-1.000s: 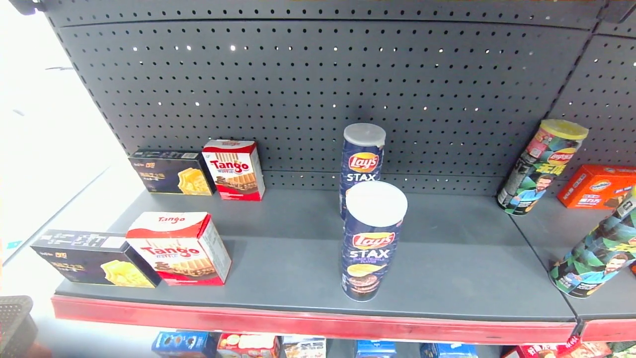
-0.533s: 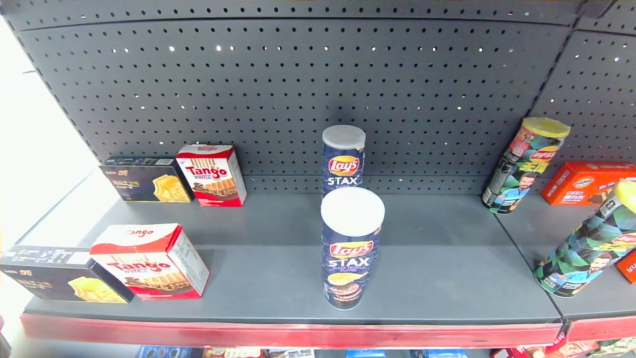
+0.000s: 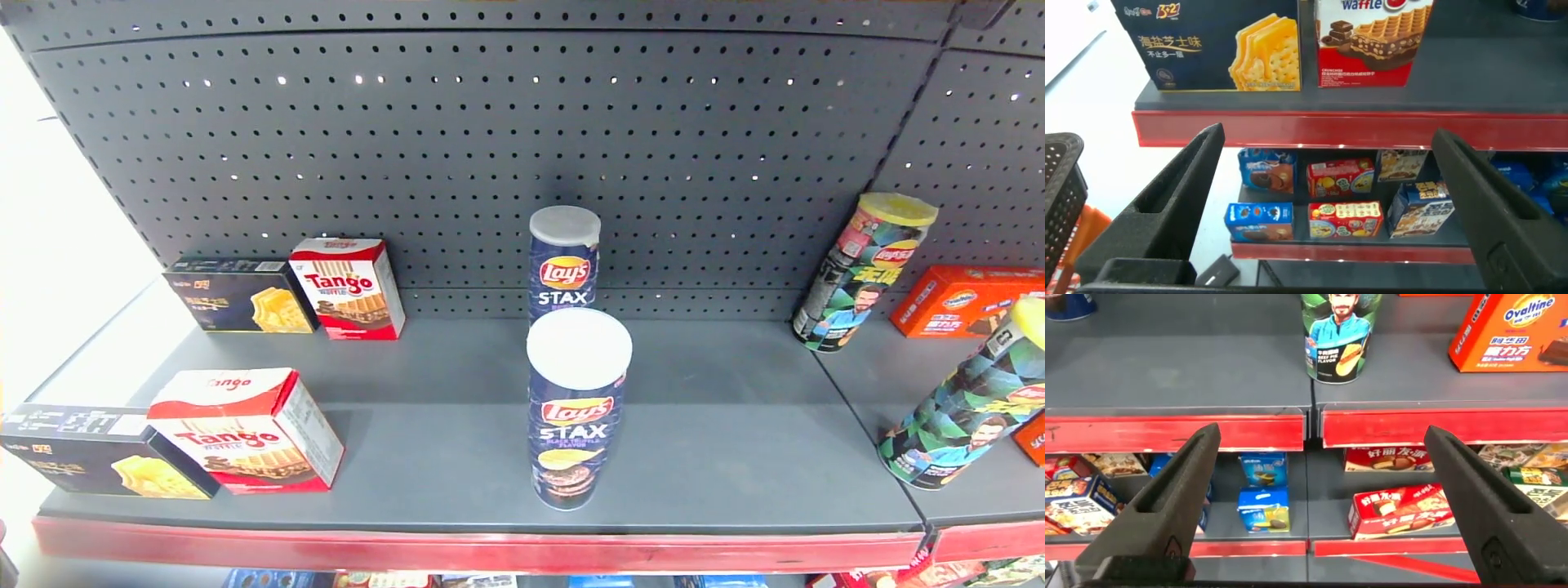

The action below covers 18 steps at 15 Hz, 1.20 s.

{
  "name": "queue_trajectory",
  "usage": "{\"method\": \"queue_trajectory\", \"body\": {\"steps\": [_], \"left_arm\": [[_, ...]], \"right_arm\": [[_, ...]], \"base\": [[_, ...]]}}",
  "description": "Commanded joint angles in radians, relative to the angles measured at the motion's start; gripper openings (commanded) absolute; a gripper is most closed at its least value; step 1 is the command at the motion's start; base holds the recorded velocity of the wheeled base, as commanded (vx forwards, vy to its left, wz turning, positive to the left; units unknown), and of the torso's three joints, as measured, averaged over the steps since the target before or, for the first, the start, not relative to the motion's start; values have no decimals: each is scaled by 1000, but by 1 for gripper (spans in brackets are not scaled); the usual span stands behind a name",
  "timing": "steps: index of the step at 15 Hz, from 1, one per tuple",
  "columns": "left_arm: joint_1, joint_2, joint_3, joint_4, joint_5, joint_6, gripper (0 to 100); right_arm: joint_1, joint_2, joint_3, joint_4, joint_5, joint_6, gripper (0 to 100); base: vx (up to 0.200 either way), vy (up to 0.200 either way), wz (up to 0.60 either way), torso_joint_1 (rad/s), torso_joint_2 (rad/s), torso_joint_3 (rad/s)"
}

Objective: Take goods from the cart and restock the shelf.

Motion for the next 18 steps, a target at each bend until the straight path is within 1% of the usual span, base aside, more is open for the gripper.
{"method": "queue_trajectory", "body": {"steps": [1,18], "left_arm": [[0,1,0,0,-2,2,100],[0,1,0,0,1,-1,100]], "right_arm": [[-1,2,0,-1,0,0,100],[-1,2,0,-1,-2,2,100]], "base": [[0,0,0,0,0,0],[0,0,0,0,0,0]]}}
